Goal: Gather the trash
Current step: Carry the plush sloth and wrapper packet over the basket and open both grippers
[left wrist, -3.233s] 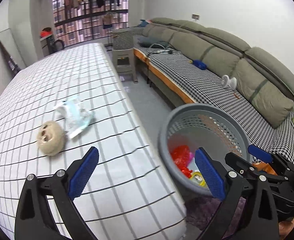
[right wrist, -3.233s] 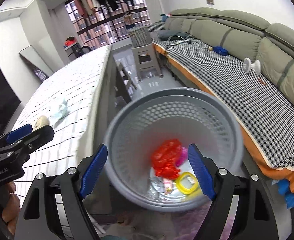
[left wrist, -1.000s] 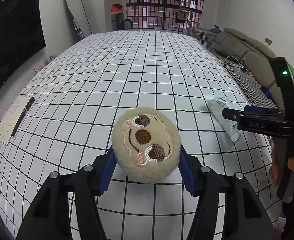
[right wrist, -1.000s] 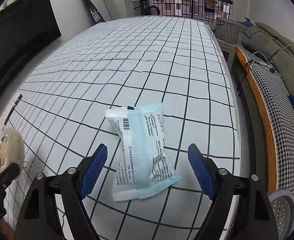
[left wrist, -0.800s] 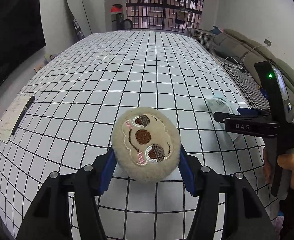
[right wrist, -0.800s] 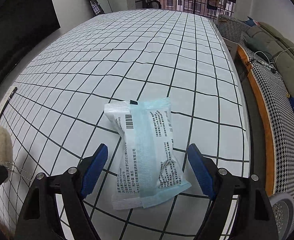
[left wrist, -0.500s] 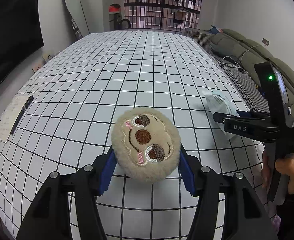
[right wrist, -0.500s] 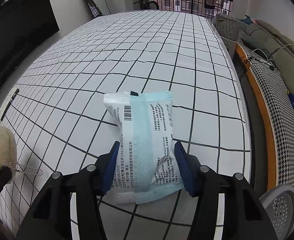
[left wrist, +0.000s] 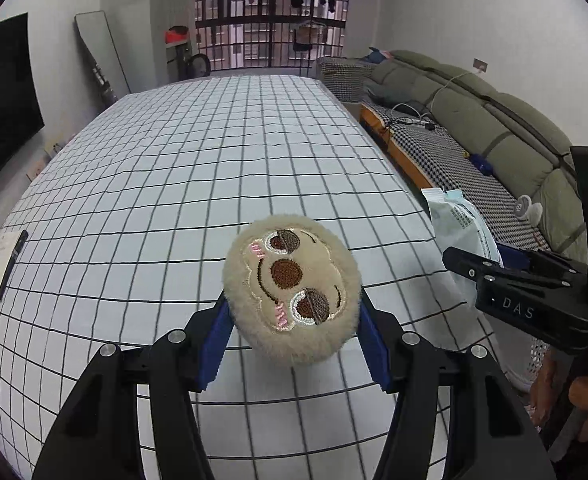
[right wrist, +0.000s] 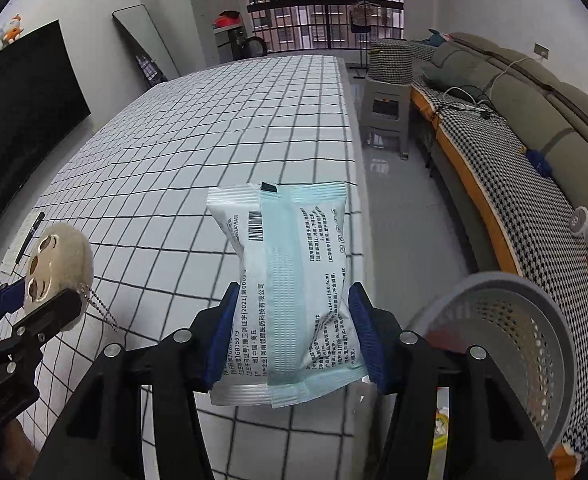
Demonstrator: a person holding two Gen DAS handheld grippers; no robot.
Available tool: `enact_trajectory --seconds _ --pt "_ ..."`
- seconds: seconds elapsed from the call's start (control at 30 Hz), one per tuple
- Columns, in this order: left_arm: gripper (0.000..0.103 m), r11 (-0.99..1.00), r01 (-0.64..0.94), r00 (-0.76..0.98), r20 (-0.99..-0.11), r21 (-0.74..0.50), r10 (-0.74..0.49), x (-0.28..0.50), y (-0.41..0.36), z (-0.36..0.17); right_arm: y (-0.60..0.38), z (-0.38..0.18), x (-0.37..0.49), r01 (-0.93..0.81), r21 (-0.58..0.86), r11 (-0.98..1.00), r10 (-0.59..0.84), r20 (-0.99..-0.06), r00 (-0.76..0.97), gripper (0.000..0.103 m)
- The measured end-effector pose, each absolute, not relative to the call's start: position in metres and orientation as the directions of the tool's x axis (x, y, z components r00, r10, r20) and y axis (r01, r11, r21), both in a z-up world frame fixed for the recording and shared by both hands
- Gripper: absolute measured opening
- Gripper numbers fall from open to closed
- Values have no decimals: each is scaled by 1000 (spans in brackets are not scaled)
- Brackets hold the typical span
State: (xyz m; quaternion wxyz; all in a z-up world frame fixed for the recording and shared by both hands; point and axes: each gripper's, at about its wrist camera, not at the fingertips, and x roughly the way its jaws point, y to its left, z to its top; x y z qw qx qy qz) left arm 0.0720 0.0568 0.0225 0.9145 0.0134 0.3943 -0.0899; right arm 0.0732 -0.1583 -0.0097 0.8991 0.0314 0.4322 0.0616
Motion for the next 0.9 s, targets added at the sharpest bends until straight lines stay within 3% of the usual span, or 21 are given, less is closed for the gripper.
enact_trajectory --seconds 0.5,0.9 --pt "57 894 448 597 -741 -11 -308 57 -100 10 -322 -38 -55 260 142 955 -58 -772 633 53" --pt "59 859 511 551 -771 11 -318 69 -172 -17 -372 -61 -46 312 176 934 -58 -786 616 53"
